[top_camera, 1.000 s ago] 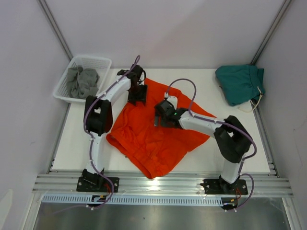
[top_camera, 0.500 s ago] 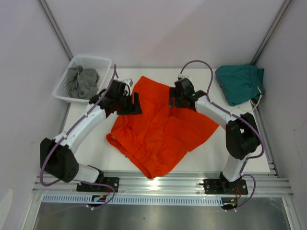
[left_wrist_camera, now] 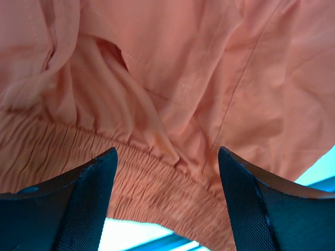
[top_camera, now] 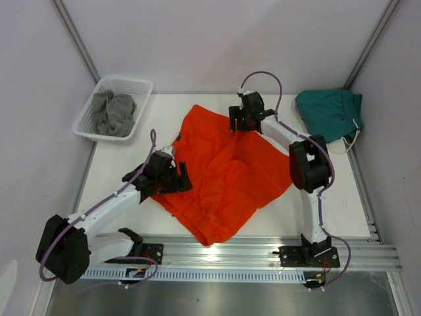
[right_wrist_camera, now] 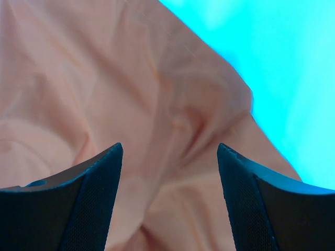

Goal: Fold and stack the shorts
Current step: Flatten the shorts out

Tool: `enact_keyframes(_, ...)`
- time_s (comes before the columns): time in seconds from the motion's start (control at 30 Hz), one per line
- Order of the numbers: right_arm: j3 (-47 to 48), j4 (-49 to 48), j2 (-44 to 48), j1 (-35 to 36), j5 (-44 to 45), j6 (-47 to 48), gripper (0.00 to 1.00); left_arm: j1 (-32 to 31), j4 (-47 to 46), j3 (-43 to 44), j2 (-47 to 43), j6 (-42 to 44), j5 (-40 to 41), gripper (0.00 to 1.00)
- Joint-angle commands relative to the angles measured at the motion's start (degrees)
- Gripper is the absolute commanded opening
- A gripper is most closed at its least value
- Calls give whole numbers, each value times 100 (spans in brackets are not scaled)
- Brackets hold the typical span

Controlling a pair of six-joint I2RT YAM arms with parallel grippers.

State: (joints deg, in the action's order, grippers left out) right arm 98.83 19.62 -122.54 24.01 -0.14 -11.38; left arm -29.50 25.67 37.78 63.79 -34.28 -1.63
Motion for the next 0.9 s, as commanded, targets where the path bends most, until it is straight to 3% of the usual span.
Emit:
enact_keyframes(0.0, 584, -72, -471, -72, -179, 355, 75, 49, -607, -156, 203, -324, 119, 80)
enact_keyframes(0.23, 1691, 612, -1376, -116, 295, 470, 76, 234, -1029, -614, 336, -693, -101, 80)
enact_keyframes(0.33, 2210, 955, -1745, -107, 444, 531, 72, 225, -968, -614, 353, -659, -74, 80)
enact_keyframes(0.43, 2448, 1123, -1931, -142, 594, 488, 51, 225, -906, -596, 485, -615, 40, 79)
enact_keyframes(0.47, 2448, 1123, -1966, -168, 603, 461, 34, 234, -923, -614, 503, -623, 75, 78)
enact_keyframes(0.53, 2317, 1088, -1906, -273, 594, 295, 14, 286, -1055, -701, 555, -685, 58, 76)
enact_keyframes(0.63, 1975, 878, -1774, -449, 541, 127, 0, 470, -1222, -746, 617, -642, -118, 74)
enact_keyframes(0.87, 1123, 527, -1247, -924, 524, -242, 0, 682, -887, 326, 1529, -79, -259, 66)
